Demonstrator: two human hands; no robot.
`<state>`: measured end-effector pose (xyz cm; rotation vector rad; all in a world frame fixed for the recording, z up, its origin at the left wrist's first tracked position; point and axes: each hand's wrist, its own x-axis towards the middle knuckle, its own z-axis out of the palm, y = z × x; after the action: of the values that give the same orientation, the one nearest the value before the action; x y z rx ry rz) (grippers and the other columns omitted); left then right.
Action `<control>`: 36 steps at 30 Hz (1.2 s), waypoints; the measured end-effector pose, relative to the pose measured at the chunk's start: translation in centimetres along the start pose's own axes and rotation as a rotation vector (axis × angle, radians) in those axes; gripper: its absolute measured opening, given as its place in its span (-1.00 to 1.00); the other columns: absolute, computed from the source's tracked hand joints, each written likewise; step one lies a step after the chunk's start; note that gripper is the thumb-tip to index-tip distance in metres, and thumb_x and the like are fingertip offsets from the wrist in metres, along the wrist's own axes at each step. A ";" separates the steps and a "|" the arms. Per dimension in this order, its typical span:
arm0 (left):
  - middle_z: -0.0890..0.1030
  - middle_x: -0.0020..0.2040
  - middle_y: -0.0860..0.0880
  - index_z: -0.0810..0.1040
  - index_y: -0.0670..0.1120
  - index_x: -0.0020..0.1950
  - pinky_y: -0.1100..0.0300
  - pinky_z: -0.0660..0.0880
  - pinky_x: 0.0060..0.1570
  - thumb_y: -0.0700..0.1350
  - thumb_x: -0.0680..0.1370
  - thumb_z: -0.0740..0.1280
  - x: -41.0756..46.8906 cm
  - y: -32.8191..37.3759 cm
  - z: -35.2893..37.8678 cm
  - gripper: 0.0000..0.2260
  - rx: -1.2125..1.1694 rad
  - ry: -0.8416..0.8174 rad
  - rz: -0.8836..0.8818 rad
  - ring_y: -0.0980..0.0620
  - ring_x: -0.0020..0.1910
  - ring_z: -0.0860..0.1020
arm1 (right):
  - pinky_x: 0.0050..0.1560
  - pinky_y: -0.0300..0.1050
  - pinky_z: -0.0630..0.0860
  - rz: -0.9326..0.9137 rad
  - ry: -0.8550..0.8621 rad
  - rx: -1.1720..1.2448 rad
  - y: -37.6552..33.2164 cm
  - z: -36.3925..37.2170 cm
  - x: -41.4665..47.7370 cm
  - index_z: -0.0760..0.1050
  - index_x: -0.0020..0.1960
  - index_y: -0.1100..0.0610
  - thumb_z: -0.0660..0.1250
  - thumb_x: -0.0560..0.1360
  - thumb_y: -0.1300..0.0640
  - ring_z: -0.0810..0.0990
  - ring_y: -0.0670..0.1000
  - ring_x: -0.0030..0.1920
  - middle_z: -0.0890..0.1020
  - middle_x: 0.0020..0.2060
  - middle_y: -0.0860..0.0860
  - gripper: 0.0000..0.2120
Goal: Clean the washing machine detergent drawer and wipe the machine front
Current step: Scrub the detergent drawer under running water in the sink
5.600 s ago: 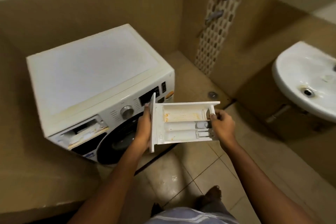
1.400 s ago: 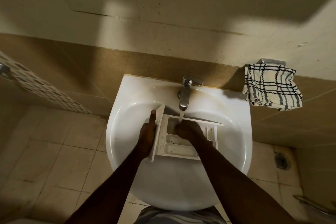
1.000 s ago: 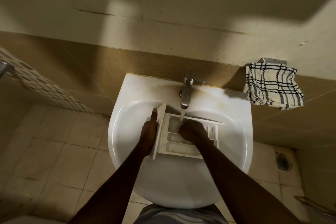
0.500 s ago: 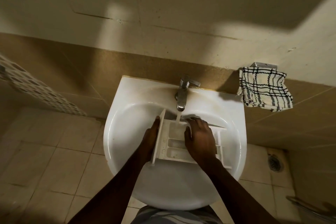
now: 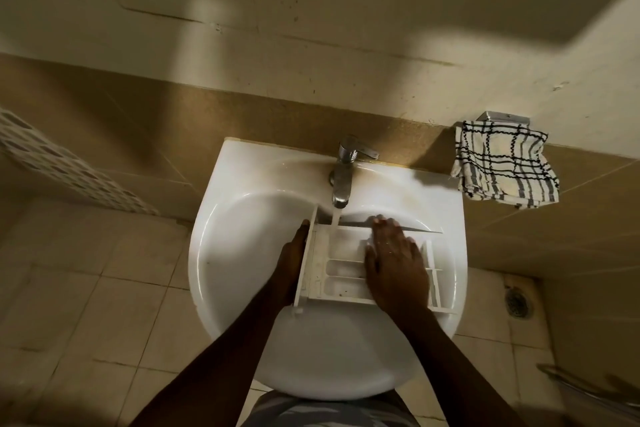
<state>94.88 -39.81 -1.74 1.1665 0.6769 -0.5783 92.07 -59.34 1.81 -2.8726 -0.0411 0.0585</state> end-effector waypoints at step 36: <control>0.69 0.00 -0.28 0.69 -0.19 0.08 -0.03 0.61 0.02 0.31 0.55 0.23 -0.6 0.6 0.3 -0.43 -0.014 0.022 0.112 -0.23 -0.02 0.68 | 0.46 0.14 0.28 -0.120 0.049 0.144 -7.3 2.6 0.6 0.16 0.57 0.09 0.09 0.62 0.00 0.18 0.16 0.54 0.24 0.53 0.17 -0.47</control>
<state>95.02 -39.89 -0.86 1.1910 0.6291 -0.4667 92.40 -51.61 1.25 -2.7205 -0.1915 -0.0314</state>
